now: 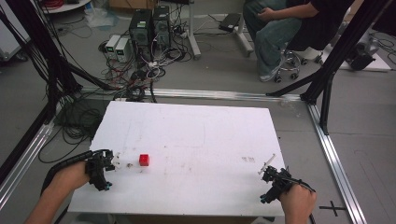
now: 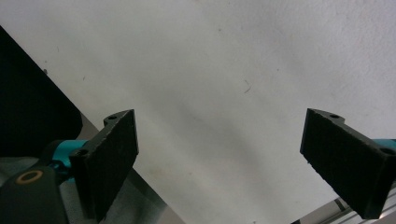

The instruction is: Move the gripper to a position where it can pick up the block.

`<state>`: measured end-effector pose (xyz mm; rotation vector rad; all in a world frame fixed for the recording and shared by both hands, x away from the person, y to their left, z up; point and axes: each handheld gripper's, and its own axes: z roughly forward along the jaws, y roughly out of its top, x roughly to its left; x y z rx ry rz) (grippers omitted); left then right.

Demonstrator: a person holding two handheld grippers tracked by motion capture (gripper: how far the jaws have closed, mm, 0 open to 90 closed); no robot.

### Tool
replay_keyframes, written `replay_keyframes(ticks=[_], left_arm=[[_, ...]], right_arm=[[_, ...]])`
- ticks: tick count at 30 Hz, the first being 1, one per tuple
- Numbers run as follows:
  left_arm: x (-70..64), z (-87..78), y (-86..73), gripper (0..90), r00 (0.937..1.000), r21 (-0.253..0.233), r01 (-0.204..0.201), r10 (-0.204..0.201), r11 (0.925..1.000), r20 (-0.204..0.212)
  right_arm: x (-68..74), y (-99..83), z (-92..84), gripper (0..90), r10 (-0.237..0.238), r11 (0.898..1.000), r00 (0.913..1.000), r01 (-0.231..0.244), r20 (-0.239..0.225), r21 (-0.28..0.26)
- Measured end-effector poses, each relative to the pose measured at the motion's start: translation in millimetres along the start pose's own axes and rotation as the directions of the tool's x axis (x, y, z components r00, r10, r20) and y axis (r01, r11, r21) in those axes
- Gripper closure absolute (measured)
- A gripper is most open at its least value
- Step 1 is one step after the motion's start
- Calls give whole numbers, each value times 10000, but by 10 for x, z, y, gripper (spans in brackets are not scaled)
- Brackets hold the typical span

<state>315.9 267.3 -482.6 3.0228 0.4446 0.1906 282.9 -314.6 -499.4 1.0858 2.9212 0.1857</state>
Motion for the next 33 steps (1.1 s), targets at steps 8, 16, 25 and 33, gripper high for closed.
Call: replay_keyframes(ticks=[8,16,25,33], left_arm=[[100,-55,111,214,9963,-123,-831,834,9965,212],[227,-76,257,214,9898,-50,-1352,1353,9908,451],[394,-134,437,214,9857,28,-1632,1629,9866,420],[496,-133,670,214,9767,131,-2110,2103,9774,431]], right_arm=[[-2,-7,-25,107,-13,10000,10000,13,-43,-96],[1,-4,-31,107,-37,9999,10000,37,-38,-162],[11,19,-41,106,-86,9997,10000,86,6,-213],[7,7,-47,107,-95,9996,10000,96,8,-248]])
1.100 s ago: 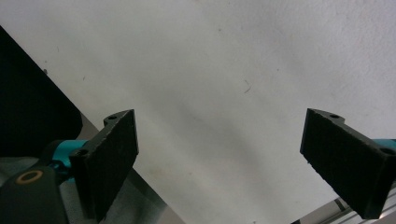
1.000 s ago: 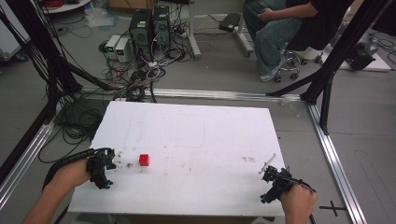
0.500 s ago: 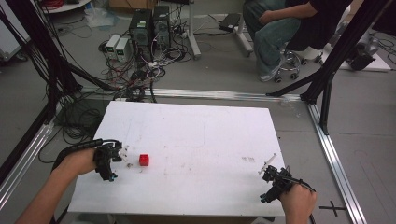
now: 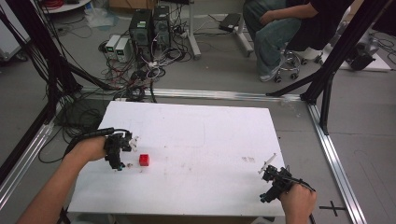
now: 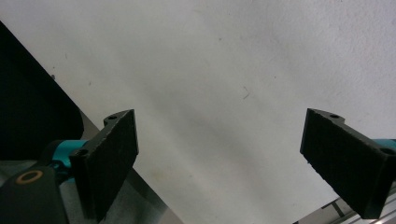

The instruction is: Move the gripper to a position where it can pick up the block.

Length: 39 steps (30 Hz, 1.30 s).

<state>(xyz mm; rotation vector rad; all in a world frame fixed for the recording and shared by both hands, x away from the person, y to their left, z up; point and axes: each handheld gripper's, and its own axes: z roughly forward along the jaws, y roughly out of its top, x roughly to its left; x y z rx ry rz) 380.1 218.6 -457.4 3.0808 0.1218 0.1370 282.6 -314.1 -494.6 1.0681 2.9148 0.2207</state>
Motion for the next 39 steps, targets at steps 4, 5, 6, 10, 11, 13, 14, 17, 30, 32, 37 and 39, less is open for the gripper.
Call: replay_keyframes(ticks=[4,5,6,10,11,13,14,17,30,32,37,39], left_arm=[[62,39,84,214,10000,22,-8,8,10000,48],[74,48,105,214,9999,62,-98,98,9999,70],[94,68,143,215,9997,99,-192,190,9998,169],[117,100,201,215,9995,142,-251,248,9996,201],[125,108,221,215,9992,162,-332,328,9993,232],[134,138,260,215,9988,154,-391,386,9991,312],[137,163,286,214,9986,161,-441,436,9989,308],[143,207,329,215,9982,231,-484,475,9986,378],[161,431,496,215,9943,559,-815,773,9951,734],[164,448,517,215,9941,566,-803,758,9952,774],[163,492,557,215,9933,579,-819,767,9950,862],[159,514,573,215,9933,575,-809,758,9951,872]], right_arm=[[11,-1,-4,107,11,10000,10000,-11,-61,-30],[11,-1,-4,107,11,10000,10000,-11,-61,-30],[12,-5,-12,106,17,10000,10000,-17,-40,-44],[10,-14,-29,107,38,10000,10000,-38,-55,-72],[10,-14,-29,107,38,10000,10000,-38,-55,-72],[9,-13,-33,107,15,10000,10000,-15,-43,-77],[12,-10,-31,107,33,10000,10000,-34,-61,-57],[24,8,-15,106,-21,10000,9999,21,-110,-34],[30,28,-15,106,-80,9999,9999,79,-98,-65],[33,35,-15,106,-95,9999,9999,95,-72,-79],[35,38,-20,107,-117,9999,9999,116,-81,-75],[36,36,-21,107,-99,9999,9999,98,-92,-88]])
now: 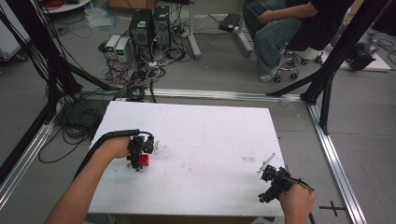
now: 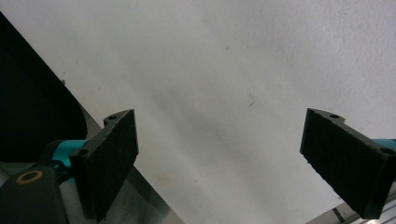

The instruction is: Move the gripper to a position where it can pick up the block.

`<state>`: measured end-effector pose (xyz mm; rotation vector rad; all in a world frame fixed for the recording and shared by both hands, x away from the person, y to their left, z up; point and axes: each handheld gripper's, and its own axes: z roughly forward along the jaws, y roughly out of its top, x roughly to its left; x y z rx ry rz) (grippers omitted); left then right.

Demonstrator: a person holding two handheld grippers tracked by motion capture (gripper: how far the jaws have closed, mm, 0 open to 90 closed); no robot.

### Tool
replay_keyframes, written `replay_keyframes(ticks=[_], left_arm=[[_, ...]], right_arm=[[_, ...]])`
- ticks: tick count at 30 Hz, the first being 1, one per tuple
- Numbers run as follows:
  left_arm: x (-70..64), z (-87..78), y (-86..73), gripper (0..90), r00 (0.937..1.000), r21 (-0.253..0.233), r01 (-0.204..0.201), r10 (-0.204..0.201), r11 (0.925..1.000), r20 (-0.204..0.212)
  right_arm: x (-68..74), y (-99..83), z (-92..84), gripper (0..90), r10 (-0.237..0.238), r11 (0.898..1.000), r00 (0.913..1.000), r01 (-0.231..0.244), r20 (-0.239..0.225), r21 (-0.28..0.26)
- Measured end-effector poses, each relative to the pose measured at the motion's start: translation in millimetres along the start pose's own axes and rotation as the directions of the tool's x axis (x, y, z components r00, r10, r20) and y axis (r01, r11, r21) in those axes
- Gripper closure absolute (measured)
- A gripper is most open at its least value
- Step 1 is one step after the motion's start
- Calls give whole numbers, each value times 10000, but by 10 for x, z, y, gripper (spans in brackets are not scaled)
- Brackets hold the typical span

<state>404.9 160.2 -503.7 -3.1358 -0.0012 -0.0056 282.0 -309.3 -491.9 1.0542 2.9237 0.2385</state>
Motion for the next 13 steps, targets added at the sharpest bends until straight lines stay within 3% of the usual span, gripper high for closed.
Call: replay_keyframes(ticks=[13], left_arm=[[6,31,29,216,9999,-48,150,-150,9999,55]], right_arm=[[-1,5,-12,107,-29,10000,10000,29,-10,-34]])
